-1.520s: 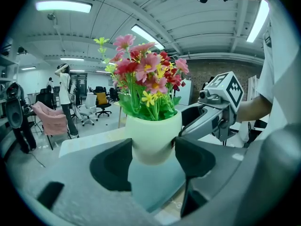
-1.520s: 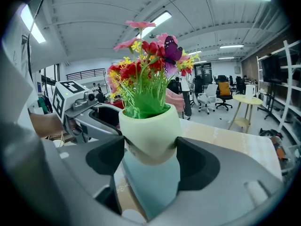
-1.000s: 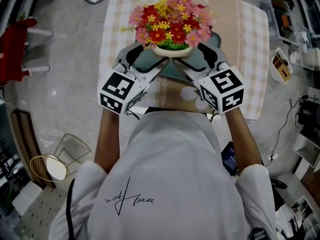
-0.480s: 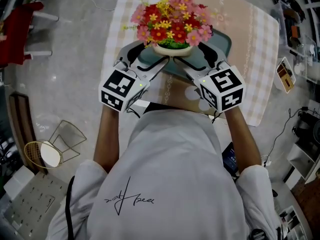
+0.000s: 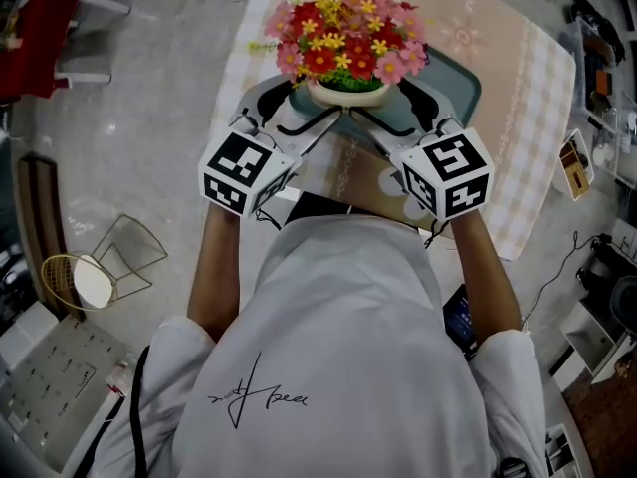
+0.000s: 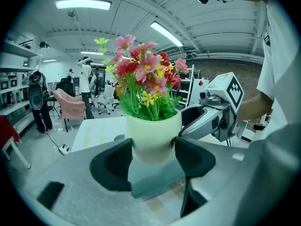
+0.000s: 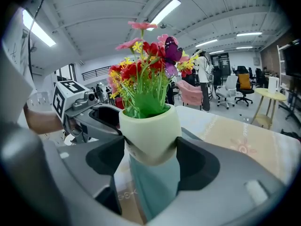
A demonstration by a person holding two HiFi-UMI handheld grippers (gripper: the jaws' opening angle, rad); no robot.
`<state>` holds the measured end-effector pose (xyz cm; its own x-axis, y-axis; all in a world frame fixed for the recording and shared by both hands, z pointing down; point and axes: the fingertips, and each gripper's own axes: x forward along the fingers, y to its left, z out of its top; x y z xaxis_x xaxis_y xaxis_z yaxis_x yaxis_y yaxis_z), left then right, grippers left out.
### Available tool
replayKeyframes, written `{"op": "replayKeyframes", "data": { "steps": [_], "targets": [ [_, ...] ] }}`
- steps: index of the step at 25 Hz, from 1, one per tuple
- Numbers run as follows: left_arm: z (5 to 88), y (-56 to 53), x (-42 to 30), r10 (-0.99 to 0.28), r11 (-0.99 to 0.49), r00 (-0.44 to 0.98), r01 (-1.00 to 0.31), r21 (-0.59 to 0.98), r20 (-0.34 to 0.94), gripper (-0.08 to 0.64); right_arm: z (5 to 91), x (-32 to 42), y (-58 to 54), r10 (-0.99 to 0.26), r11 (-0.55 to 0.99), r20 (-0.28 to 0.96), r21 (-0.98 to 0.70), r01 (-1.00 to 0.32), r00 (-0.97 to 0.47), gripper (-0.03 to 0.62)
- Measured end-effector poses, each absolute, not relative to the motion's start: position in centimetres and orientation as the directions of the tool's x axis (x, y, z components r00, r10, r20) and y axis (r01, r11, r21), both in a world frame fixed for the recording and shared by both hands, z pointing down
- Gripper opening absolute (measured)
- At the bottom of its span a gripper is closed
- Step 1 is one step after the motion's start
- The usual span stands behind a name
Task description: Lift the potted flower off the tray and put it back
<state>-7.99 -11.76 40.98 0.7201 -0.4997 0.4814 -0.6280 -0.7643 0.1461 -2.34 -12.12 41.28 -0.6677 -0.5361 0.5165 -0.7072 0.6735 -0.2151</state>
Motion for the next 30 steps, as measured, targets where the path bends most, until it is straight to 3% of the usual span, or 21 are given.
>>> {"op": "replayKeyframes", "data": {
  "steps": [30],
  "targets": [
    [46.8, -11.8, -10.5, -0.535, -0.691, 0.643, -0.706, 0.154, 0.548, 0.281, 47.2, -5.0, -12.6, -0.443, 0.733, 0.561, -0.223, -0.643, -0.7, 0.351]
  ]
}}
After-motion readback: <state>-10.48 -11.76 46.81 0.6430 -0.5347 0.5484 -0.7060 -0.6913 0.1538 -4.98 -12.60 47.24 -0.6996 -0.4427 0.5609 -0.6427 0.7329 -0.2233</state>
